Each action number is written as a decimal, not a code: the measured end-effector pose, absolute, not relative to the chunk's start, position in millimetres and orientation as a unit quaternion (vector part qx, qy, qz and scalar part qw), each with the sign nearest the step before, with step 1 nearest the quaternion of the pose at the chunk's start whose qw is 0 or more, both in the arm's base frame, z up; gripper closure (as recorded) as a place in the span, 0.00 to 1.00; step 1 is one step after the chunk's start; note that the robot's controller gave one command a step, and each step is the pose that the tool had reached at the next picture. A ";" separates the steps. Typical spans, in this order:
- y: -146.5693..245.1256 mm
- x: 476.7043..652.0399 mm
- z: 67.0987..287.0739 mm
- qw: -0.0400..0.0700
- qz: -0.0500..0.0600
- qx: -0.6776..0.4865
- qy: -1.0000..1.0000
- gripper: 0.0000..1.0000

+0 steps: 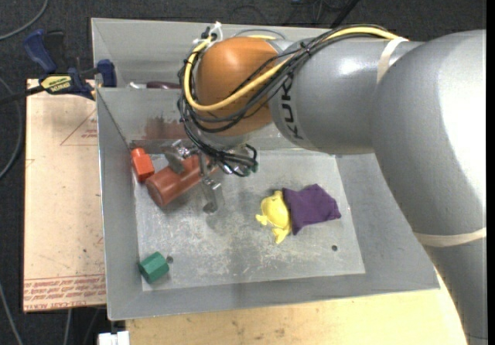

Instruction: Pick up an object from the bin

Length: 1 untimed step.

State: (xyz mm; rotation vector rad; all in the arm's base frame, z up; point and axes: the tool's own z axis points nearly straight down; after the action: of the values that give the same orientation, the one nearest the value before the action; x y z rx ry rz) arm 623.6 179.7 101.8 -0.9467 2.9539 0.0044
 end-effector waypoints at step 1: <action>211.2 614.4 106.4 0.024 0.004 -0.295 0.955 0.00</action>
Offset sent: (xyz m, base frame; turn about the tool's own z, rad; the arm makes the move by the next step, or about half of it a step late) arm 0.0022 0.0365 -0.0286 -0.0832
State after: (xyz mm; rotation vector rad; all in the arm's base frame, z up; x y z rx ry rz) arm 614.4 211.2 106.4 -0.9131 2.9552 0.0123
